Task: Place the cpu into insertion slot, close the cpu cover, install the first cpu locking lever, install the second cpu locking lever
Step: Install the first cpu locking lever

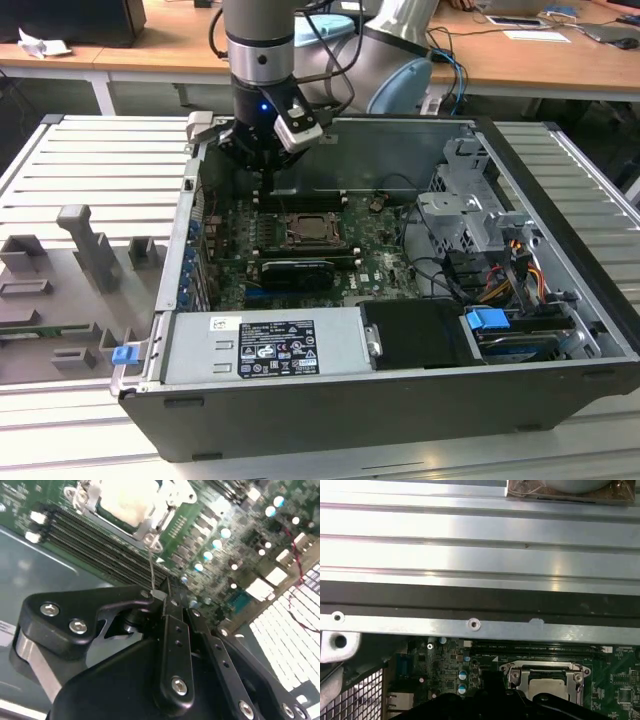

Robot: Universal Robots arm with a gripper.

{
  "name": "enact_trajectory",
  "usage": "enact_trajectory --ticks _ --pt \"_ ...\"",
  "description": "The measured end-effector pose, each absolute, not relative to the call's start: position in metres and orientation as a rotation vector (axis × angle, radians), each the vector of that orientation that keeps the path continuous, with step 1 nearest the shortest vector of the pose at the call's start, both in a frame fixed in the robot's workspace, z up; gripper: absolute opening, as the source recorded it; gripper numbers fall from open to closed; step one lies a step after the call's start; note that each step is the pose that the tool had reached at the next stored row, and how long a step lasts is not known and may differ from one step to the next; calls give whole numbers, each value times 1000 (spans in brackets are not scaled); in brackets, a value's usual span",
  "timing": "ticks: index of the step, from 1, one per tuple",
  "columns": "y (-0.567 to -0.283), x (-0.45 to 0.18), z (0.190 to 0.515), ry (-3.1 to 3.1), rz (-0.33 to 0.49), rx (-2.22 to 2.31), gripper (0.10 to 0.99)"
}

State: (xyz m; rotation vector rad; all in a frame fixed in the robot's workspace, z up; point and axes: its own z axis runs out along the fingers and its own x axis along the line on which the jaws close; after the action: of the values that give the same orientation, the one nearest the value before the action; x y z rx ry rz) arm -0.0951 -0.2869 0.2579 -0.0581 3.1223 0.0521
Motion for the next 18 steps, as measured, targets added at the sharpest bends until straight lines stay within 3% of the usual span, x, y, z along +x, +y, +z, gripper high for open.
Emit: enact_trajectory --ticks 9,11,18 --pt "-286 -43 251 3125 54 -58 106" --pt "-286 -42 249 3122 110 -56 106" --pt "-286 -36 235 3122 113 -50 106"
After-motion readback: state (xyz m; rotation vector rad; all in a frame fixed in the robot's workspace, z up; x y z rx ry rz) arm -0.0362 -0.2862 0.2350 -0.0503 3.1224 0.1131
